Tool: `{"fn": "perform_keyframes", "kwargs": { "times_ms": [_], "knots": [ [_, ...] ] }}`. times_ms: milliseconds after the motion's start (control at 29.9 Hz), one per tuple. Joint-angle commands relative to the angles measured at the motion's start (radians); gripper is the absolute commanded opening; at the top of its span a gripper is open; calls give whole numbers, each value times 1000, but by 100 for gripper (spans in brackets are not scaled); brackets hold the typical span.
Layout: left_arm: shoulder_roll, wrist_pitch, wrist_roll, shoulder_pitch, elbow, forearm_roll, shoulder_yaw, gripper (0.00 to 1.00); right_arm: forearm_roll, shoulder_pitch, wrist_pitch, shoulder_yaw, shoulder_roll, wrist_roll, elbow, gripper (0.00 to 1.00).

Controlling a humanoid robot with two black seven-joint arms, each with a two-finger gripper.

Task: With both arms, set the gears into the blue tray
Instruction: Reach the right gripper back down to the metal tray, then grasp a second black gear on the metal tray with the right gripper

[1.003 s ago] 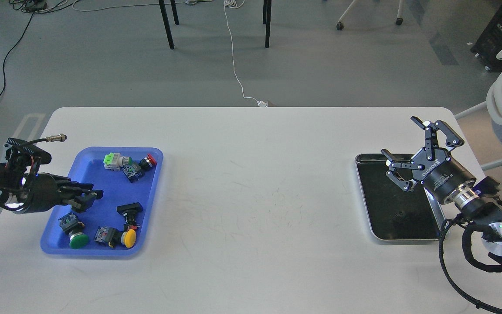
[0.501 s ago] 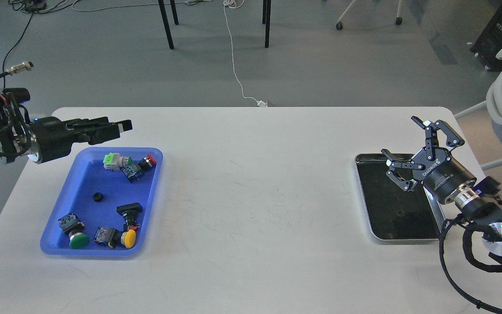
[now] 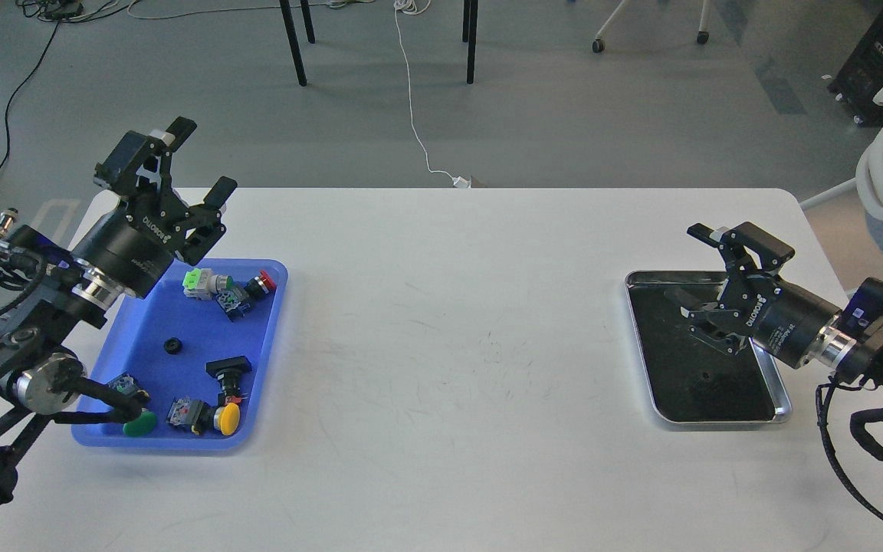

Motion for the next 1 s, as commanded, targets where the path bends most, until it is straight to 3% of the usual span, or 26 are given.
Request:
{"fn": "perform_keyframes", "kwargs": {
  "times_ms": [0,234,468,769,969],
  "knots": [
    [-22,-5,0,47,4,3,-23,98,-201,63,0,-11,-78,0,32,97],
    [-27,-10,0,69,2,3,-53,98,-650,428,0,-351,-146,0,31,97],
    [-27,-10,0,78,-1,3,-60,98,-870,780,0,-788,-37,0,19,97],
    [-30,-10,0,80,-1,23,-64,98,-978,855,-24,-1026,150,0,-72,96],
    [-28,-10,0,80,-1,23,-64,98,-982,846,-66,-1100,204,0,-103,93]
  ]
}}
